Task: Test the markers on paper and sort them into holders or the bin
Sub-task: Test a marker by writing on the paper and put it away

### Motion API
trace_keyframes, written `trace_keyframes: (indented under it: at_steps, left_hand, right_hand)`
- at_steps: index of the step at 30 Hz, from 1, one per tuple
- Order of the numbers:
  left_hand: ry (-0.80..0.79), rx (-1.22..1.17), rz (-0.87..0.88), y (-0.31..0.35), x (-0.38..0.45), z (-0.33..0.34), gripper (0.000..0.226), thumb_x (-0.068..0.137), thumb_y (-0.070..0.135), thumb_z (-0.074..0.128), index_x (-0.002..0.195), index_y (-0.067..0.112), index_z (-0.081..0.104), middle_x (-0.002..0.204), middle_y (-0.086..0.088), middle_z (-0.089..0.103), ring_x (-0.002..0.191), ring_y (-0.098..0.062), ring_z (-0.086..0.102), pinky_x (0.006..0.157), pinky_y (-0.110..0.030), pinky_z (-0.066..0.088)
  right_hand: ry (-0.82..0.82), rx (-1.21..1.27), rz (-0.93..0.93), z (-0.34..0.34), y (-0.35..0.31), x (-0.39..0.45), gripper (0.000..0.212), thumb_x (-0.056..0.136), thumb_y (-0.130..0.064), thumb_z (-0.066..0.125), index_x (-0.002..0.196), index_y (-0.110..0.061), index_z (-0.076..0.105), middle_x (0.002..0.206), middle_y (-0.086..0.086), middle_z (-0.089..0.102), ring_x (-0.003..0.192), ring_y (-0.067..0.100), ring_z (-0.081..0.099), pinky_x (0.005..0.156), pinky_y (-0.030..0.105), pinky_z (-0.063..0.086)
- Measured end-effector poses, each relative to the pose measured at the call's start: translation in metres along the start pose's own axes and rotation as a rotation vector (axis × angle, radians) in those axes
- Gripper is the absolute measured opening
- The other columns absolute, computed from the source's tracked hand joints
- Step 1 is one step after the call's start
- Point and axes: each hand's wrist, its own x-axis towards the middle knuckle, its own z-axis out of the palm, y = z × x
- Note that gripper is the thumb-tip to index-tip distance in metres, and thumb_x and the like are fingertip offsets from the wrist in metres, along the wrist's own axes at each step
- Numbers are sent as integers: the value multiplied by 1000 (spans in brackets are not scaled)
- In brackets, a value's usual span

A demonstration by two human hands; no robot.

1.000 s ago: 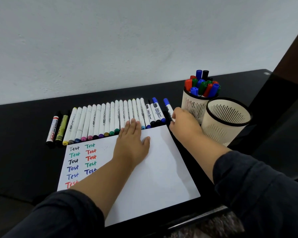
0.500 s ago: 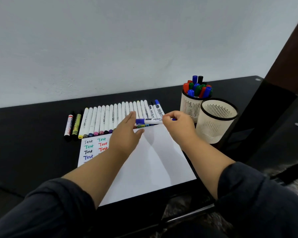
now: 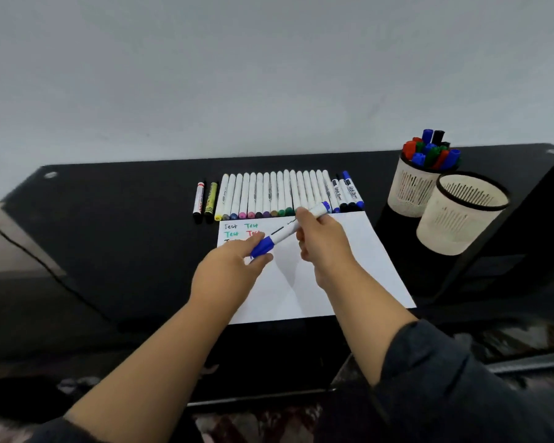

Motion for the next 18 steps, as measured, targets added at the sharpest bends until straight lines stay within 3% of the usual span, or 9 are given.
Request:
trace_keyframes:
  at_steps: [3,8,18]
  left_hand:
    - [-11,71,-20,-7,-9,-7,50,94,44,49,141,36,38,115,8,55,91,-10,50,73,-23,42]
    - [38,171,26,-17,-22,-11,50,96,46,42,144,34,33,141,11,44,121,-9,45,89,-24,42]
    - [112,276,132,-30,-23,-2,45,98,43,37,142,32,37,130,11,53,107,-8,50,81,-23,45]
  right_hand:
    - [-51,4,20,17,8,-12,25,94,-37,54,80,-16,57,63,-1,45,53,12,36,49,23,32]
    - [-38,39,51,31,22,-19,26,96,-38,50,83,-16,56,59,-5,47,48,9,37,46,21,29]
    - [-8,-99,-14,46,35,-10,39,82,-45,67,101,-11,62,80,1,62,62,11,50,54,24,37]
